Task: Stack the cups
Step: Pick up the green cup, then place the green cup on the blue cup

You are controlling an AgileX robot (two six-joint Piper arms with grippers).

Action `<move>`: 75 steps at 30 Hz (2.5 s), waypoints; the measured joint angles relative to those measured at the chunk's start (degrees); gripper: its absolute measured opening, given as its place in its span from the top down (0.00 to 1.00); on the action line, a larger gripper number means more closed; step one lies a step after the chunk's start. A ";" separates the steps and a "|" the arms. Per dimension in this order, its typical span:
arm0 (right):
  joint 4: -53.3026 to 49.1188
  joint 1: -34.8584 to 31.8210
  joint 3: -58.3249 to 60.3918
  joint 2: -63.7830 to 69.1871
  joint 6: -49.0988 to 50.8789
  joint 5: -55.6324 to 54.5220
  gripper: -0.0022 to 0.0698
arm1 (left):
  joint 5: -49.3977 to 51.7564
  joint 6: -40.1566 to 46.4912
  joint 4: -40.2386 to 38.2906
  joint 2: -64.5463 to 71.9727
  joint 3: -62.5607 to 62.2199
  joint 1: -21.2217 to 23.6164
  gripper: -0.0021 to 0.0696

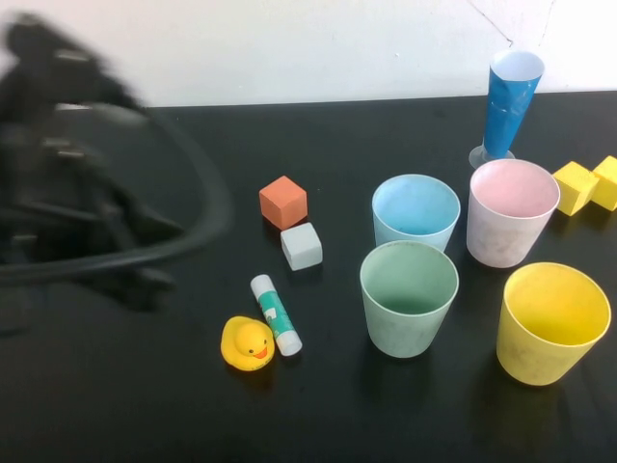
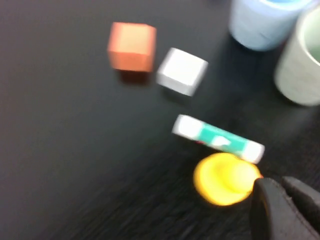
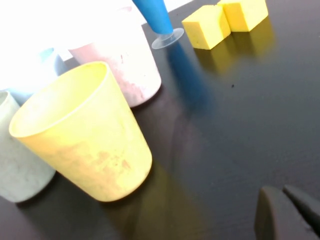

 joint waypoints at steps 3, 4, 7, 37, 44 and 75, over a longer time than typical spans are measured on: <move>0.30 0.00 0.00 0.00 -0.25 0.03 0.97 | 2.64 -3.05 3.44 5.62 -3.92 -7.43 0.96; 0.46 0.00 0.00 0.00 -0.37 0.03 0.97 | 3.44 -3.63 4.16 7.12 -5.16 -9.19 0.95; 0.56 0.00 0.00 0.00 -0.37 0.12 0.97 | 6.05 -5.17 5.41 12.29 -10.31 -14.22 0.86; 1.66 0.00 0.00 0.00 -1.96 0.47 0.97 | 13.49 -13.94 12.99 42.07 -30.71 -19.52 0.92; 1.79 0.00 0.00 0.00 -2.76 0.47 0.97 | 13.44 -14.31 13.16 32.30 -35.40 -19.52 0.93; 2.05 0.00 0.00 0.00 -2.99 0.47 0.97 | -2.49 -18.68 13.23 43.80 -38.22 -16.80 0.89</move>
